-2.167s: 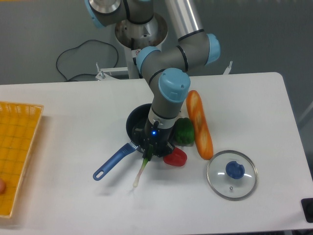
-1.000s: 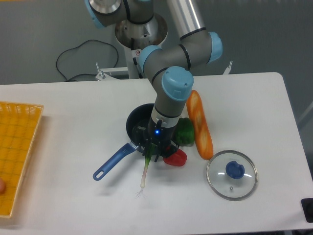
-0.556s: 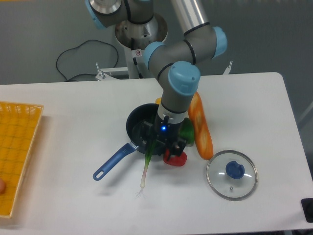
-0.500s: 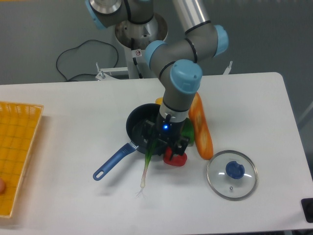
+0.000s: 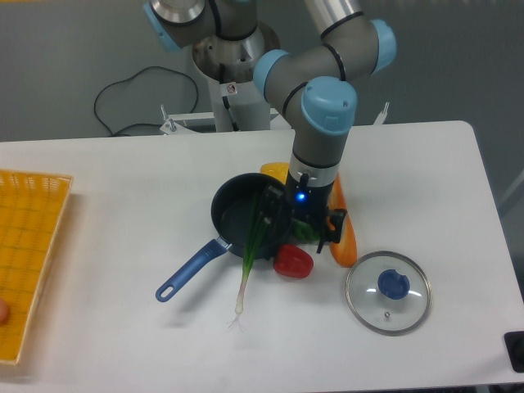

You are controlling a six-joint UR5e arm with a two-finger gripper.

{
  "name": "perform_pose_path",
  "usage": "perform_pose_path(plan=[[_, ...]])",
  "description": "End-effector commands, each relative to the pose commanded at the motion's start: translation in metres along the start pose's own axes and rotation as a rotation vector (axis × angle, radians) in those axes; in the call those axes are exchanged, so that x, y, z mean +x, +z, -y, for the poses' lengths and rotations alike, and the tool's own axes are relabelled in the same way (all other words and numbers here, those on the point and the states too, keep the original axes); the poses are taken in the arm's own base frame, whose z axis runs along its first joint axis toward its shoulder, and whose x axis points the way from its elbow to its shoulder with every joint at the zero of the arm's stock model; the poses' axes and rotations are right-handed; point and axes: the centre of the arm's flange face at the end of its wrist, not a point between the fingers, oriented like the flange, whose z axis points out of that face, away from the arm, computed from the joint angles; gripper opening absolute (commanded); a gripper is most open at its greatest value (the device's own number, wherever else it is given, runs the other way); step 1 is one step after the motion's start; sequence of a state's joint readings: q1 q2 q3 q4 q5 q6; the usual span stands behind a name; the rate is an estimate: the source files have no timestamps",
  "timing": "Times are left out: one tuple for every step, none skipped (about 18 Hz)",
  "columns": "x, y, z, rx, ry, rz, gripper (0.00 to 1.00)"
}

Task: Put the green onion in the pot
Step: 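Open the gripper and lift it up away from the pan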

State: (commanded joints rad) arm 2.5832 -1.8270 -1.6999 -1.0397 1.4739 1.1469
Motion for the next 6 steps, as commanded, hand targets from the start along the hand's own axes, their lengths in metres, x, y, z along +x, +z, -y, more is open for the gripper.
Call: perform_pose_path(plan=[[-0.004,-0.006,-0.002,-0.021,0.045,-0.006,1.00],[-0.009,-0.012,-0.004,-0.038,0.089,-0.004,1.00],[-0.014,-0.017,-0.007,-0.058,0.133,-0.006,1.00],[-0.017,-0.021,-0.009,-0.087,0.176,-0.012,1.00],[-0.020,-0.025,-0.010,-0.114,0.212,-0.016,1.00],[-0.024,-0.029,-0.010,-0.127,0.233,-0.018,1.00]])
